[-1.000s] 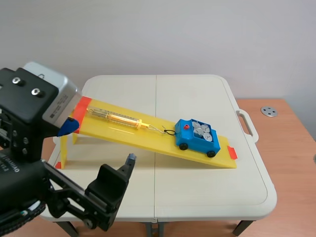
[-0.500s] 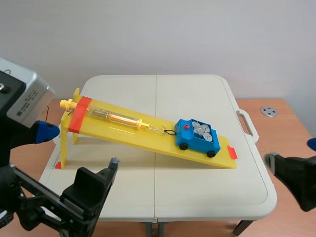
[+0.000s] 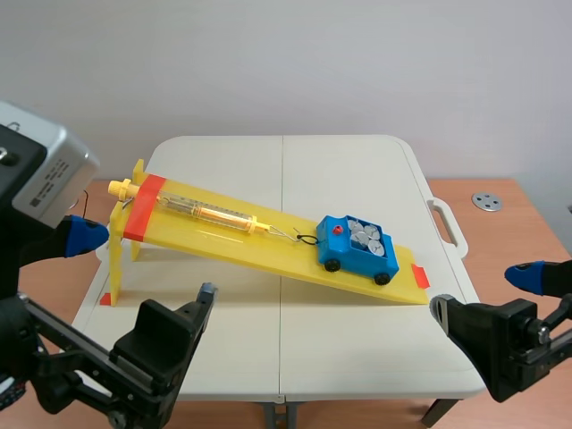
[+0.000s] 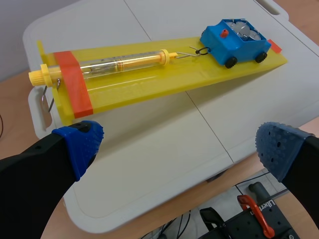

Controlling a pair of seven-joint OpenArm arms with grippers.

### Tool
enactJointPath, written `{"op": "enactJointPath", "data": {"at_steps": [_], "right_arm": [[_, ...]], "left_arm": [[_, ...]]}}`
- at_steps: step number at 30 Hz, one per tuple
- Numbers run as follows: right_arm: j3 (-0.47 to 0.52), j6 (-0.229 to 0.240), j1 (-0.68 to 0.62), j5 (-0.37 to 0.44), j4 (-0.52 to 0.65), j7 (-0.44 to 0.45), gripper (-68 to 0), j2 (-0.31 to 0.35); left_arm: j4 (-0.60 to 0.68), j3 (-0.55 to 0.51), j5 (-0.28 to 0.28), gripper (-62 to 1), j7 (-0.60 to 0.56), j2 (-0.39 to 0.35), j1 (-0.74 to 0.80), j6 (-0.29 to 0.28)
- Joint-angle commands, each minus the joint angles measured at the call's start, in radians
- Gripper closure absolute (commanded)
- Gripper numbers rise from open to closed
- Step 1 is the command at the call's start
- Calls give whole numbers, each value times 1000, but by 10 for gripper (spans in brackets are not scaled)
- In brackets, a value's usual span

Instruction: Place the four metal weights on the blue cart on the ramp.

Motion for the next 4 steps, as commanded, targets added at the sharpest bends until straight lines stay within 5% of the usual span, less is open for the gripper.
{"op": "enactJointPath", "data": {"at_steps": [1,4], "right_arm": [[50,49,31,67,98,132,-659,31],[50,49,31,67,98,132,-659,31]], "left_arm": [[89,-7,-43,-623,-124,-1,-3,53],[89,-7,-43,-623,-123,-1,-2,53]]}}
